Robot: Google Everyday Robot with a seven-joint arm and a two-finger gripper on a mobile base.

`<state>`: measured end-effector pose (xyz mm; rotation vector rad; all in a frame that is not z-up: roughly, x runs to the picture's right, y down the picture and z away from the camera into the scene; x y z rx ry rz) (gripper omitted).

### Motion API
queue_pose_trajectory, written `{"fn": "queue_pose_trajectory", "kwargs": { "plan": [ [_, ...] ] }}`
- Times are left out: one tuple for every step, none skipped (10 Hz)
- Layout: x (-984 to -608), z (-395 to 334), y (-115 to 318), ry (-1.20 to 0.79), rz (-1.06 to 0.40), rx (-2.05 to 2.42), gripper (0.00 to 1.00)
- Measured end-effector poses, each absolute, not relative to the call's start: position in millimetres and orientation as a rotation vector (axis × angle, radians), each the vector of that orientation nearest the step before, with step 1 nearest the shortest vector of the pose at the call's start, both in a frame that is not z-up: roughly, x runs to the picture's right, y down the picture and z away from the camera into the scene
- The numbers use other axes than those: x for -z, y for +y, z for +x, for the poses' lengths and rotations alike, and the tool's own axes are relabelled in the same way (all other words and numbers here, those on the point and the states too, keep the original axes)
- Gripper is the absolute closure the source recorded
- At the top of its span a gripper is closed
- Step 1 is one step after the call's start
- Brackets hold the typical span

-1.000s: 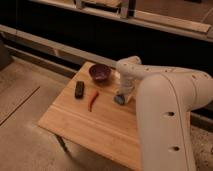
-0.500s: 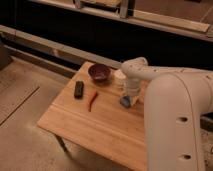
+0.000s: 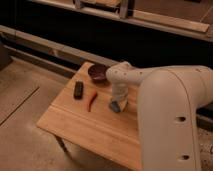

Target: Wipe the white sponge on the table

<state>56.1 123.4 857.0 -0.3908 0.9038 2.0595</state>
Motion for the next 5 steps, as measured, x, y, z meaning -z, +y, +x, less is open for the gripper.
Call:
{"fn": "queue_pose_trajectory", "kwargs": {
  "plan": [
    [-858.7,47.5,124.6,0.899,-0.394,-2.043,1.0],
    [-864.6,24.2,121.5,0.881,-0.398,-2.0,1.0],
    [-870.8,13.1,115.3,0.875,-0.388,-1.975,1.0],
    [-873.6,9.4,109.1,0.873,-0.372,-1.948,1.0],
    [-876.4,1.6,87.3,0.85,-0.348,-1.928,1.0]
  ]
}}
